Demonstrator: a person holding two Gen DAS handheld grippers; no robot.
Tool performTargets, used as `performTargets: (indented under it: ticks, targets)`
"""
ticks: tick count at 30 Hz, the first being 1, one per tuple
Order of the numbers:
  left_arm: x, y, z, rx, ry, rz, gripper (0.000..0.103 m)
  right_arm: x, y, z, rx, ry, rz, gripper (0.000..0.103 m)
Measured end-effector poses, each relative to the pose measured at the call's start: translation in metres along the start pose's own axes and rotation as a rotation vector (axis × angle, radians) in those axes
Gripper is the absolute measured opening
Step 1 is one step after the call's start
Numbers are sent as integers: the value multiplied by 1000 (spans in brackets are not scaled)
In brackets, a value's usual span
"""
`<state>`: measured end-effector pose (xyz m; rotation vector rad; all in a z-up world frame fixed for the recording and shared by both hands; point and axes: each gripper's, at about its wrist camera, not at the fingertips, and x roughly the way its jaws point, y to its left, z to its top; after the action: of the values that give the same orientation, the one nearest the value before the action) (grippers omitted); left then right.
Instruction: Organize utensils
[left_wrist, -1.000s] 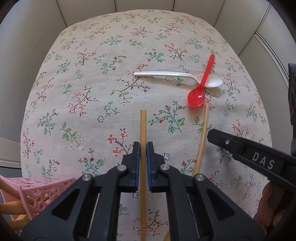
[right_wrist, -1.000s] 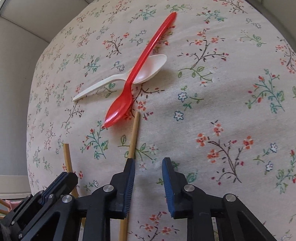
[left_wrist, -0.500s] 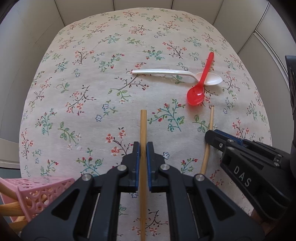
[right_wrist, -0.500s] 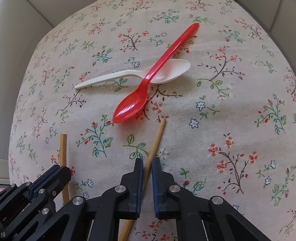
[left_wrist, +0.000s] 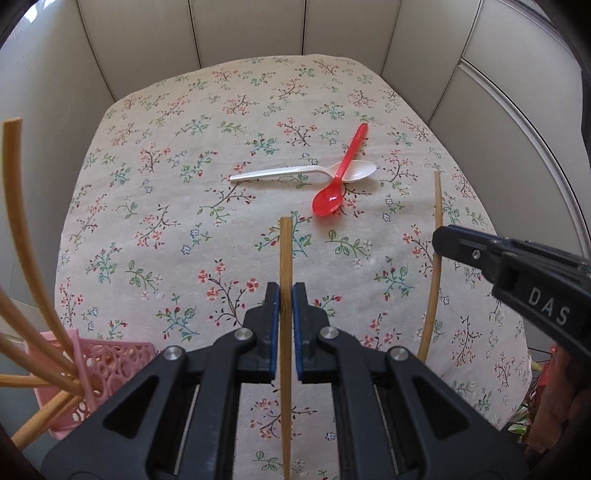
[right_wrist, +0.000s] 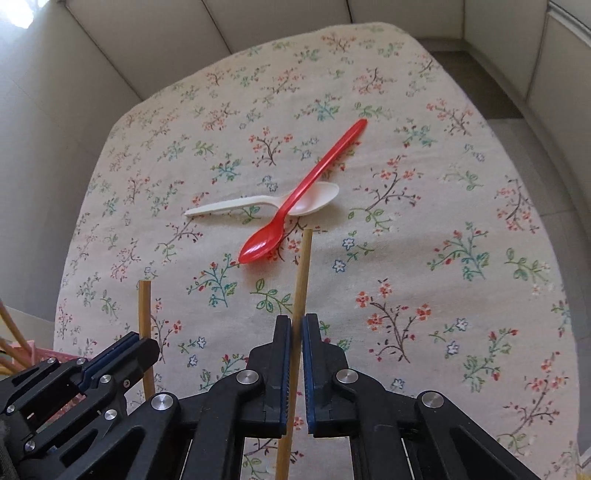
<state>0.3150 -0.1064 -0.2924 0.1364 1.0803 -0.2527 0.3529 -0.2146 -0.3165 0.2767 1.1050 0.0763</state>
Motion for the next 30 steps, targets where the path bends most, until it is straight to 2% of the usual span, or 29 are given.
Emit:
performTargets:
  ticks: [17,19,22,24,25,26,30]
  targets:
    - [-92,-4,-25,40,-230,-35,8,-107,11,-33,-84,-235,92,0]
    - [-96,-1,-26,40,-230,-37,8,-108,9,-34,-86,-221,96,1]
    - [-94,5,-27,30,-215,-43,8,-90,0,-27,-52,-149,83,6]
    - [-92,7,-25,23,-214,-35,8,-67,-5,-19,-35,-83,47,28]
    - [-91,8,-24,15,-210,-38,8,-56,-6,-16,-31,-56,36,45]
    - [-90,10,-23,8,-206,-40,8,-43,-8,-11,-25,-34,30,48]
    - [-87,10,-20,-1,-199,-47,8,13,-15,3,22,61,-2,47]
